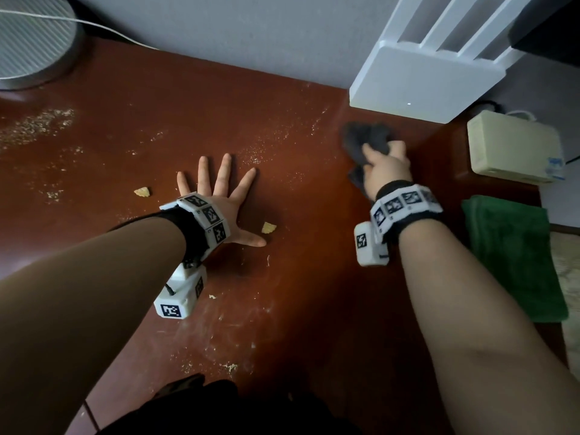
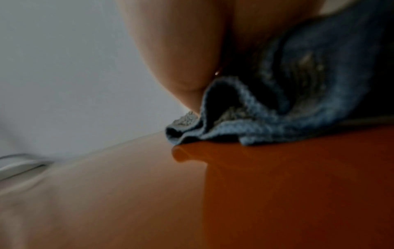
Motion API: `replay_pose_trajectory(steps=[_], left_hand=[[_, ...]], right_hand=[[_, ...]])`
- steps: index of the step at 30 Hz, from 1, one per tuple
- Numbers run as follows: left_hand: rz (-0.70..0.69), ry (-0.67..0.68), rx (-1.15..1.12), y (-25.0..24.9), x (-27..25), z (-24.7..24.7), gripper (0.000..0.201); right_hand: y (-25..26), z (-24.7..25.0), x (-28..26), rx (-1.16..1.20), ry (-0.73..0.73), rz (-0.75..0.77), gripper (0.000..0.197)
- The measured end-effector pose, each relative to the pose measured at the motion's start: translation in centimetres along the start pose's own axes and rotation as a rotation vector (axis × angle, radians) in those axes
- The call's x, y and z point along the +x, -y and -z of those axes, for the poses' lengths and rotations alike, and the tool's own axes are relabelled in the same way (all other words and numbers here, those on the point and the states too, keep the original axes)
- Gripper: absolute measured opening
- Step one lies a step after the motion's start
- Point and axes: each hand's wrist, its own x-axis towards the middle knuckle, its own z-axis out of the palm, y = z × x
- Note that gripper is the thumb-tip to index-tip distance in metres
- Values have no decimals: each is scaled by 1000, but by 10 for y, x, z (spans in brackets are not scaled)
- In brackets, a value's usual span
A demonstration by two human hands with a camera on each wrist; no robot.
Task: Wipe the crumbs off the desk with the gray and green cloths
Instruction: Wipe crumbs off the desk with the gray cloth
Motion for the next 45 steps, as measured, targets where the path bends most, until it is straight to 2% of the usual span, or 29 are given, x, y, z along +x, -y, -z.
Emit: replay_pose_trajectory(steps=[5,6,7,8,10,12,14,16,18,21,24,26,27,30,32,35,37,39,41,42,43,45], left_hand=[[-9,-7,-3,1,0,1,127],[-9,-11,-1,0,0,0,127],[-7,-12,2,1,0,0,127],[-5,-10,4,0,0,1,127],[-4,-2,6,0,-1,1,126],[-7,3,2,0,-1,1,126],[-9,4,-1,1,-1,1,127],[-9,8,2,1,-1,1,126],[-10,13,3,0,-2,2,126],[-10,21,4,0,-3,4,126],[-16,27,7,0,-3,5,127],[-23,37,11,0,-1,7,126],[-33,41,9,2,-1,7,125],[-81,8,3,19,1,7,120],[-80,-27,5,39,4,7,120],[-43,-33,-2,63,8,9,121],[-37,-22,4,68,12,11,122],[-29,-16,1,67,15,14,125],[-25,-10,-5,66,17,15,126],[-24,-10,-3,66,18,16,126],[-24,-12,-1,66,19,16,127],[-24,-10,0,67,18,16,127]], right_hand=[[-5,-21,-49,-459,522,471,36],[-7,-18,-52,-492,582,531,39],[-7,-13,-51,-477,575,549,40],[-6,-7,-46,-431,491,542,40],[-5,5,-26,-357,236,432,39],[-5,13,0,-336,44,201,38],[-6,12,22,-247,-43,-84,37],[-1,4,30,-186,-73,-210,36],[9,-11,26,-189,-25,-148,34],[22,-39,-1,-202,89,88,28],[29,-51,-26,-400,396,301,35],[37,-43,-28,-472,515,366,39],[41,-37,-25,-475,492,361,39],[58,-26,0,-454,212,304,40],[66,-33,15,-495,135,228,42],[71,-56,20,-613,172,128,46],[70,-67,13,-638,184,152,46],[65,-72,0,-596,269,286,41],[61,-72,-16,-620,460,508,42],[61,-70,-20,-644,568,576,44],[62,-69,-18,-651,614,610,45],[68,-69,-3,-580,501,599,44]])
